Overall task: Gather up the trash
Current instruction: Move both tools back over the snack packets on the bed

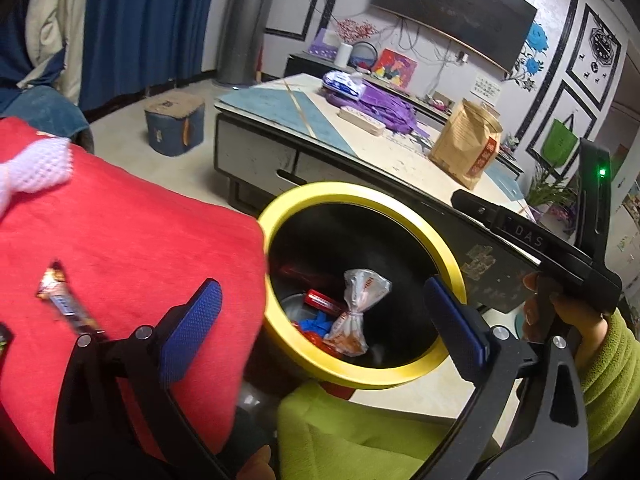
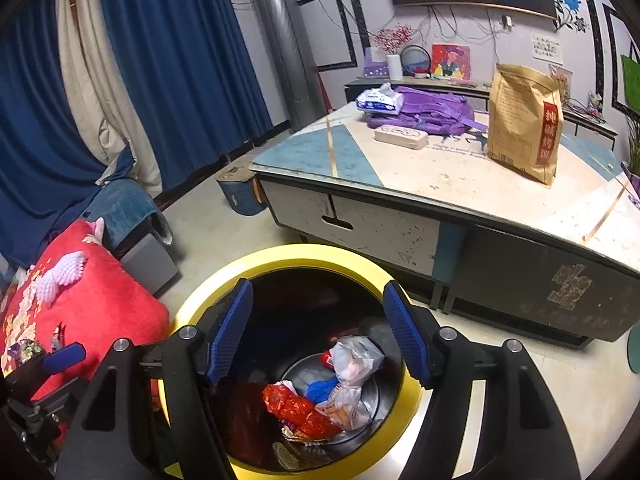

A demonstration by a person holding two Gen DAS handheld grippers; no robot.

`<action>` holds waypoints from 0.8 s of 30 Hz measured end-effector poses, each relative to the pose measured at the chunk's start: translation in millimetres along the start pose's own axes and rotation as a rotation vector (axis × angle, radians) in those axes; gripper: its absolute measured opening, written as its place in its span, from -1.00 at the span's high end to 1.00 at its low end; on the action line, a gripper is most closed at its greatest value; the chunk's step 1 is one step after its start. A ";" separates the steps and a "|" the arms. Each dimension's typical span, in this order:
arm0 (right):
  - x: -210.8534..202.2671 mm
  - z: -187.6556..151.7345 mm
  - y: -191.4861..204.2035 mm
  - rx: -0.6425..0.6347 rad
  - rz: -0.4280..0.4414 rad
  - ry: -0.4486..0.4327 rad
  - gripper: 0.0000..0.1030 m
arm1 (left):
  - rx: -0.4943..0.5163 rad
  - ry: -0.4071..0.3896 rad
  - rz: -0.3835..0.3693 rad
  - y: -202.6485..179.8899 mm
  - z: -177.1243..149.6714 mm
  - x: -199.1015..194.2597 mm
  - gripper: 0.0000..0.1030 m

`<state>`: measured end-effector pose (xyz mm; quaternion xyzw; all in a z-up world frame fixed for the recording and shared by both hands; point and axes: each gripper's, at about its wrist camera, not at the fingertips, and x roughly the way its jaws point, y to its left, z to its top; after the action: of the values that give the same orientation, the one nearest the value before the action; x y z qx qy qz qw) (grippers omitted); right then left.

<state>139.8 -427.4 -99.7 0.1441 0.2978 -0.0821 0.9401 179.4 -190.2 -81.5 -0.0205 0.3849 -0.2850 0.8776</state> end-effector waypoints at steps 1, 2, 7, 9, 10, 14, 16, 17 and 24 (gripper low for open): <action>-2.2 0.6 3.2 -0.009 0.006 -0.006 -0.29 | -0.002 -0.009 0.013 1.8 0.2 -4.2 -0.79; -4.5 1.1 6.7 -0.019 0.012 -0.011 -0.29 | -0.004 -0.015 0.021 3.3 0.7 -7.1 -0.79; -16.1 3.2 21.5 -0.056 0.046 -0.035 -0.35 | -0.027 -0.059 0.069 15.7 1.3 -28.0 -0.79; -21.3 4.2 29.0 -0.067 0.067 -0.039 -0.36 | -0.028 -0.080 0.091 19.1 1.6 -37.2 -0.79; -24.3 4.6 33.2 -0.074 0.077 -0.043 -0.36 | -0.030 -0.094 0.103 20.9 1.9 -42.5 -0.79; -35.9 5.7 51.1 -0.106 0.114 -0.059 -0.40 | -0.043 -0.138 0.132 25.4 4.8 -60.6 -0.79; -40.1 5.6 59.6 -0.123 0.133 -0.063 -0.41 | -0.045 -0.167 0.150 28.1 5.6 -71.8 -0.79; -42.5 5.1 64.8 -0.135 0.143 -0.066 -0.41 | -0.047 -0.180 0.160 28.6 6.0 -76.3 -0.79; -56.7 -3.7 98.7 -0.205 0.215 -0.066 -0.43 | -0.049 -0.242 0.224 37.6 6.5 -103.0 -0.79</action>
<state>115.7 -329.1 -47.6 0.0754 0.2563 0.0453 0.9626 146.3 -106.9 -18.1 -0.0329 0.2829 -0.1712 0.9432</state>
